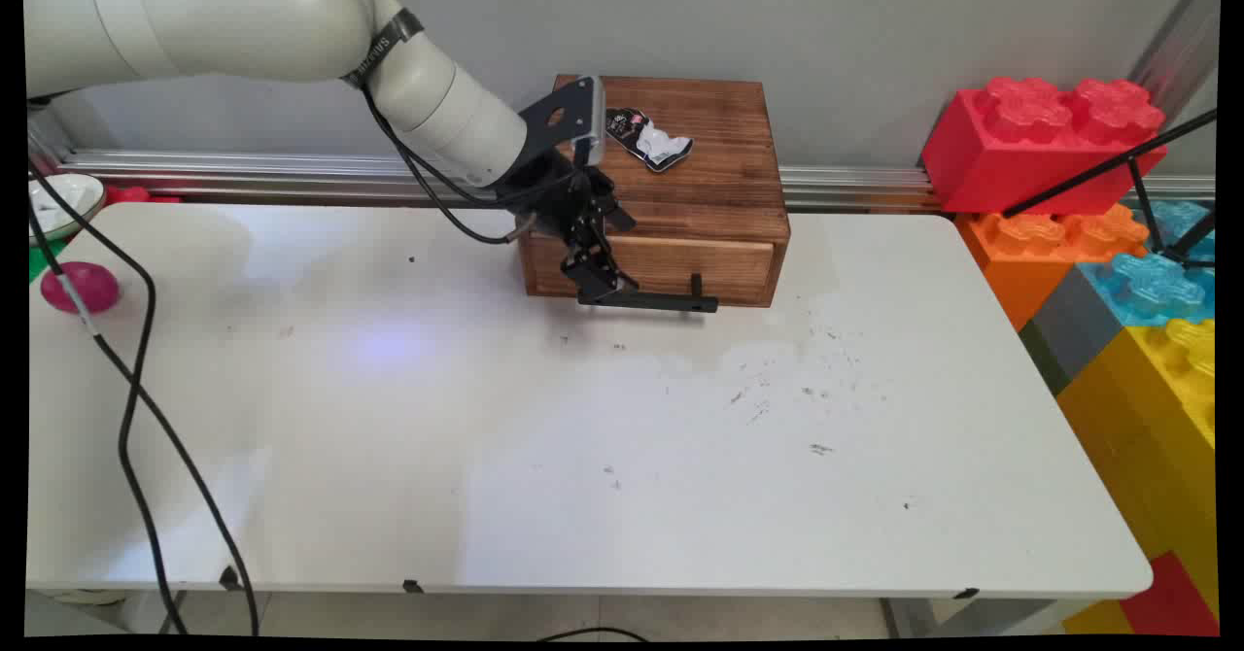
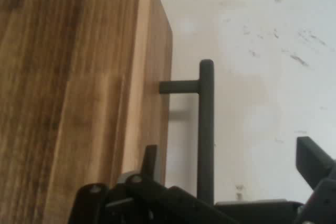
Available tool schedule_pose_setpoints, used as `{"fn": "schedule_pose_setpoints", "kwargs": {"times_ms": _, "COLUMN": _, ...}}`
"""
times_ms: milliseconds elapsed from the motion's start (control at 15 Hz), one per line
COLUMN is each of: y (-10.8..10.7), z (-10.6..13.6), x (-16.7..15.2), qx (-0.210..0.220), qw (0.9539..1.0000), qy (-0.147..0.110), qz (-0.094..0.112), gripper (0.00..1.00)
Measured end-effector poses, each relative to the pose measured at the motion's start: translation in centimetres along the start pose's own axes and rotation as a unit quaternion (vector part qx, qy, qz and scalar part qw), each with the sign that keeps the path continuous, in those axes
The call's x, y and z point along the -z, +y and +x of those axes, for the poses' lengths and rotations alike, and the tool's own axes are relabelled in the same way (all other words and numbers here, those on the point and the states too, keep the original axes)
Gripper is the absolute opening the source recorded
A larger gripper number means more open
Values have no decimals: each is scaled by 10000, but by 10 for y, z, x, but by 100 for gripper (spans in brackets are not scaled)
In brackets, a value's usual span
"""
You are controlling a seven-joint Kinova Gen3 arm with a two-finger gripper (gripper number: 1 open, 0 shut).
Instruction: Open the drawer
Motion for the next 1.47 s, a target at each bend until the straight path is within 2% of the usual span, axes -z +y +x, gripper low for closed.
{"fn": "schedule_pose_setpoints", "kwargs": {"times_ms": 333, "y": -2, "z": -2, "x": -23, "qx": -173, "qw": 9994, "qy": -203, "qz": -201, "gripper": 100}}
{"fn": "schedule_pose_setpoints", "kwargs": {"times_ms": 867, "y": 1, "z": -1, "x": -56, "qx": -434, "qw": 9979, "qy": -392, "qz": -293, "gripper": 100}}
{"fn": "schedule_pose_setpoints", "kwargs": {"times_ms": 1467, "y": 12, "z": -4, "x": -88, "qx": -485, "qw": 9961, "qy": -634, "qz": -388, "gripper": 100}}
